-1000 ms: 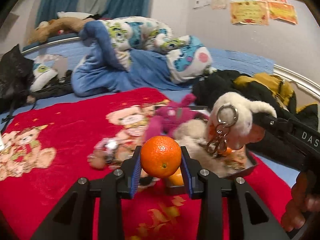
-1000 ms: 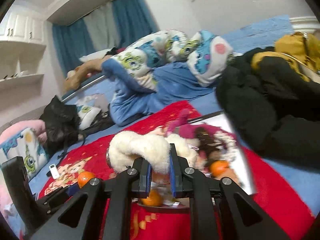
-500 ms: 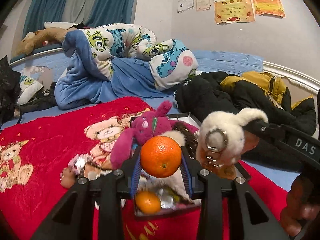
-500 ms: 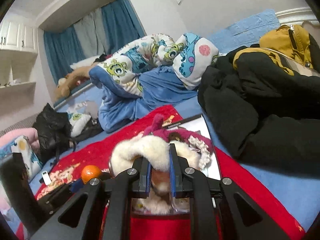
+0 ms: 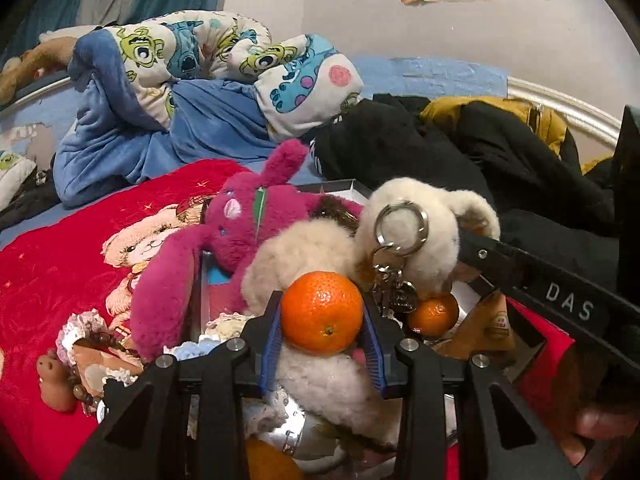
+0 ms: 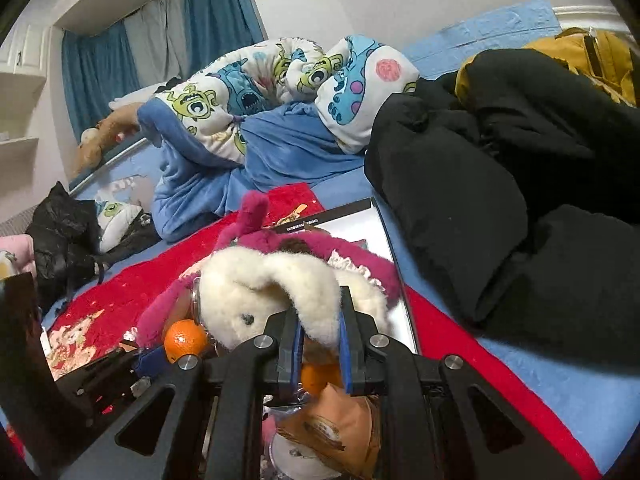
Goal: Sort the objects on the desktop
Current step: 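Lower the orange into the box and open left gripper while right releases the plush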
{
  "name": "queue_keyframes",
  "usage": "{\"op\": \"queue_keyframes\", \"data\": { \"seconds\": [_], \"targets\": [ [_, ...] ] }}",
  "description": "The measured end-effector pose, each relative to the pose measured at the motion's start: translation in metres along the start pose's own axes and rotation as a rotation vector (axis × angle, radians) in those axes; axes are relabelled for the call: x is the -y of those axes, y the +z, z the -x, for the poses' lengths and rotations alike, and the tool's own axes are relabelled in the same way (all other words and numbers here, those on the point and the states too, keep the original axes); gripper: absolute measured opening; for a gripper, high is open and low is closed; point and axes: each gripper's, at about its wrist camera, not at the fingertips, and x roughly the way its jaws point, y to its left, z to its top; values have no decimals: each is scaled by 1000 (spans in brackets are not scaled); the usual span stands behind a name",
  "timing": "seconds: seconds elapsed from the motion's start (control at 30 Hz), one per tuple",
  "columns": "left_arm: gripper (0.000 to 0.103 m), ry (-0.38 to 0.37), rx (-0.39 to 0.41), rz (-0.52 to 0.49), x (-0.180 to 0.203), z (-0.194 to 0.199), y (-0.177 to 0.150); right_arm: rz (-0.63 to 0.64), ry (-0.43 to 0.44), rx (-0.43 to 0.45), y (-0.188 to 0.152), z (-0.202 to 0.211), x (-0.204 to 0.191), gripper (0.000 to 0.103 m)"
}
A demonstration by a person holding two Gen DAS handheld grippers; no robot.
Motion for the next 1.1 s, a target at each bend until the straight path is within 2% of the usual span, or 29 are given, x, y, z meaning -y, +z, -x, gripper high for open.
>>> {"op": "queue_keyframes", "data": {
  "seconds": [0.1,0.27,0.5,0.73,0.8,0.9,0.93,0.97,1.0,1.07,1.1],
  "targets": [
    [37,-10,0,23,-4,-1,-1,-1,-15,9,-3,1,0,15],
    [37,5,4,3,1,0,-3,4,-24,16,-3,2,-3,15],
    [37,3,11,3,0,1,-3,-16,2,23,-4,7,1,17],
    [39,25,11,-8,3,2,-2,25,16,33,-7,14,-10,20],
    [45,40,12,-6,3,3,-2,29,16,37,-7,16,-12,21],
    [60,56,18,13,-1,6,-2,17,8,42,-7,19,-11,24],
    [72,65,23,21,-3,8,-2,12,3,41,-7,20,-10,29],
    [83,73,30,30,-6,11,-2,4,-19,39,-7,20,-8,38],
    [87,77,42,42,-8,14,-2,-4,-36,38,-6,21,-7,45],
    [103,81,61,64,-12,20,-2,-39,-43,38,-5,23,-1,64],
    [103,86,68,79,-15,23,-2,-65,-43,33,-4,24,3,69]
  ]
}}
